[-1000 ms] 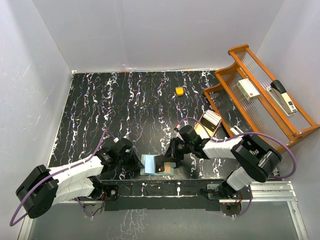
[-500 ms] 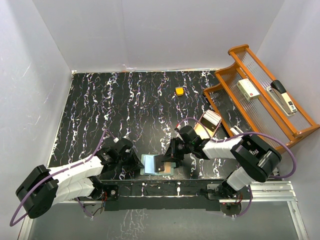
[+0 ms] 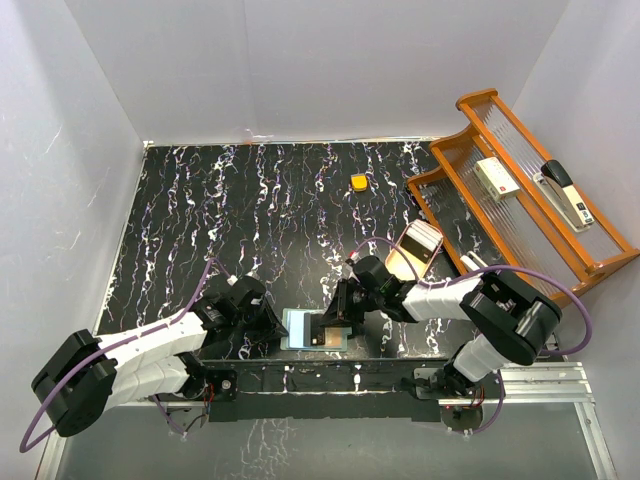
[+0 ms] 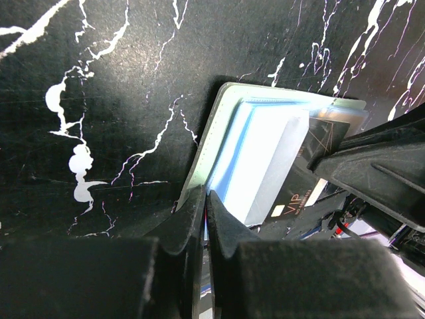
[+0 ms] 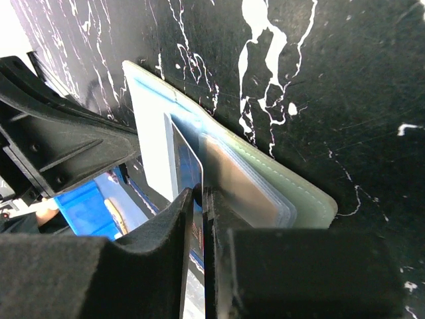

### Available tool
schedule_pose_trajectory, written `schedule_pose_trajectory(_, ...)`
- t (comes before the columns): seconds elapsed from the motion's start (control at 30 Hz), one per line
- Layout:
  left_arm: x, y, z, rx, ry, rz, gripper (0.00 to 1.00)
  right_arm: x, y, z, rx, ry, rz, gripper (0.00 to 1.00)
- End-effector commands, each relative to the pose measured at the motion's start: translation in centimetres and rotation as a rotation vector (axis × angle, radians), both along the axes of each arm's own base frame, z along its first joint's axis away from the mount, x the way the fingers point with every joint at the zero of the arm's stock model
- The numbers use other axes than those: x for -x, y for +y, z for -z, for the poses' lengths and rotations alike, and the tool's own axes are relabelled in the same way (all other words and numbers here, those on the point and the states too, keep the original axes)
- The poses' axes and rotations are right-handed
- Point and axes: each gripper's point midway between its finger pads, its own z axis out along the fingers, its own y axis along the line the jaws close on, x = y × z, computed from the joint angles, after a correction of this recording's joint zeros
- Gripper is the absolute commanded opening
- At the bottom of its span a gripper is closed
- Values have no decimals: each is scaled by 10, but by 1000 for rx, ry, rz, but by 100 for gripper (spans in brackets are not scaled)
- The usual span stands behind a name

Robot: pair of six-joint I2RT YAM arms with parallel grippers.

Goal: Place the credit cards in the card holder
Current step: Insert the credit card into the card holder.

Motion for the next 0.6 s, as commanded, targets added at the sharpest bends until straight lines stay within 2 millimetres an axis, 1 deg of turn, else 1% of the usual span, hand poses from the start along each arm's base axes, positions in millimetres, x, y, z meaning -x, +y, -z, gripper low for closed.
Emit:
schedule_pose_trajectory(0.0, 24, 24, 24, -106, 90, 16, 4, 1, 4, 6, 18, -13, 12, 11)
schedule_pose_trajectory(0.1, 25, 24, 24, -107, 91, 16, 4, 0, 4, 5, 35, -21, 15, 16)
schedule_pose_trajectory(0.27, 24, 25, 23, -106, 89, 15, 4, -6, -5, 2, 102, -62, 30, 25)
schedule_pose_trajectory(0.43, 24, 25, 23, -104, 88, 13, 4, -6, -12, 0, 144, -74, 32, 28)
schedule_pose_trajectory(0.57, 24, 25, 22, -103, 87, 12, 4, -4, -11, -2, 140, -74, 26, 32)
